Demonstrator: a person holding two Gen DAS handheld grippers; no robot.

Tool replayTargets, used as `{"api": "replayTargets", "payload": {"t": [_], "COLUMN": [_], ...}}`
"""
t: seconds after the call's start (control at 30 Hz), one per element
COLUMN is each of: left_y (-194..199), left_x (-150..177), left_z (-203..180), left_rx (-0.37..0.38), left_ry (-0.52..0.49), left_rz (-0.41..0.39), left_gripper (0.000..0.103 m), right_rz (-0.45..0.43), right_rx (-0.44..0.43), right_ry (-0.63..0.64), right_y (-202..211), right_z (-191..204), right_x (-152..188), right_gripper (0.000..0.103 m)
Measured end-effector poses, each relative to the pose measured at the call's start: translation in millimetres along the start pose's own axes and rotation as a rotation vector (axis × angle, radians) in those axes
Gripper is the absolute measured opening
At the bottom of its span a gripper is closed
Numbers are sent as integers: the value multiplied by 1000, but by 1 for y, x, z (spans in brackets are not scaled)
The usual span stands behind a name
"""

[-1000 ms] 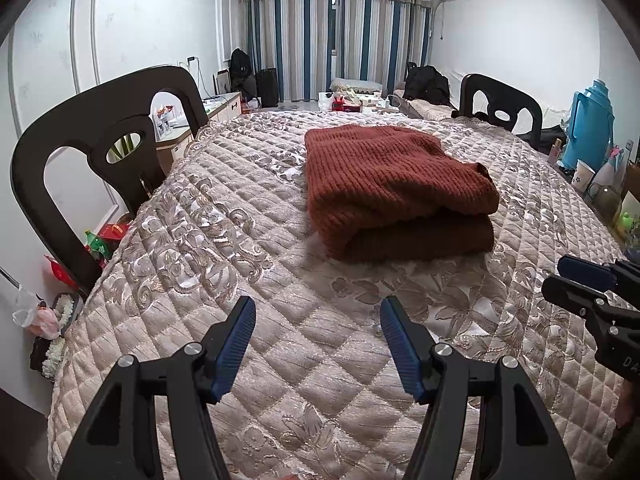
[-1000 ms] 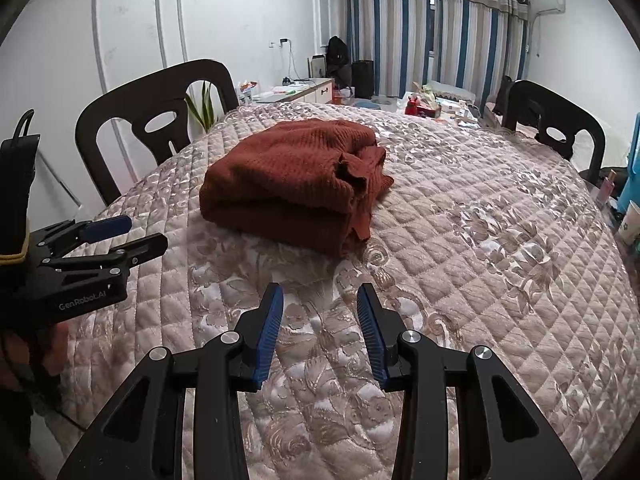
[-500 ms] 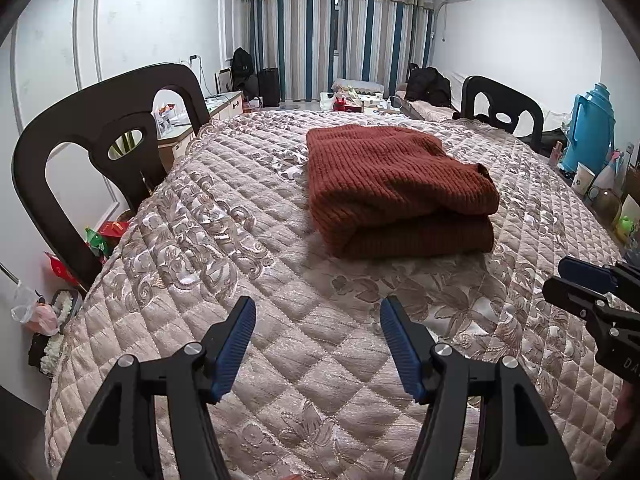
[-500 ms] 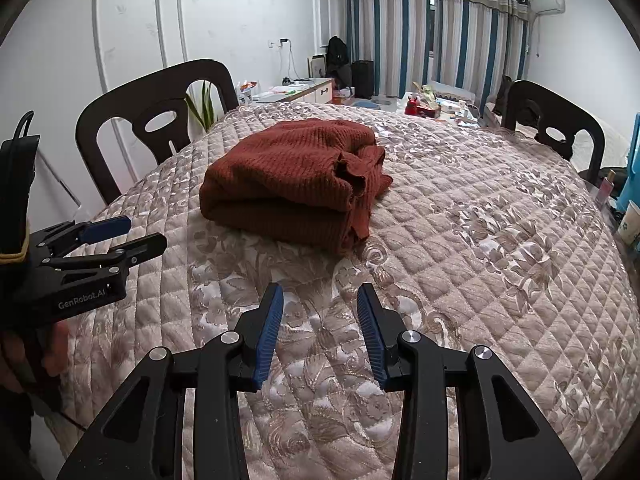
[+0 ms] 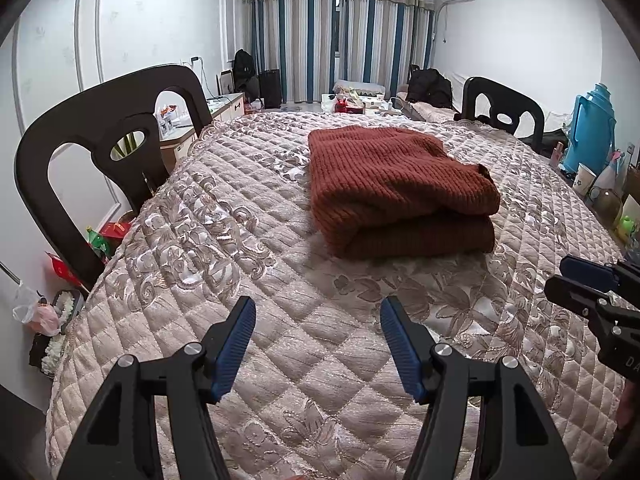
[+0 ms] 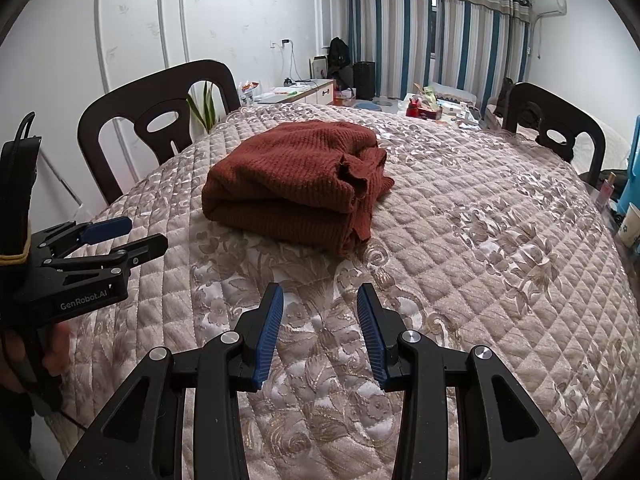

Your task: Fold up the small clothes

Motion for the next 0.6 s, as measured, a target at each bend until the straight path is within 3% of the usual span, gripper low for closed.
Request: {"api": "replayTargets", "payload": {"t": [0.6], "left_y": [1], "left_x": [0], "left_z": [3], "left_rx": [-19], "left_ry": [3], "left_rz": [-2], "left_gripper": [67], "right_rz": [-1], "right_rx": [-2], "right_ry": [7], "right_y": [2], "right_z": [2], "right_x": [-2], "right_gripper": [39]}}
Point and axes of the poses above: each gripper's, at about its wrist camera, not at the fingertips, and y roughly against the way its jaws point, z to its left, x to its underside, the point moved 8 cm from there along -y, roughly the way its jaws point, and after that the axes turned 8 degrees about -x, right-handed, at the moved point
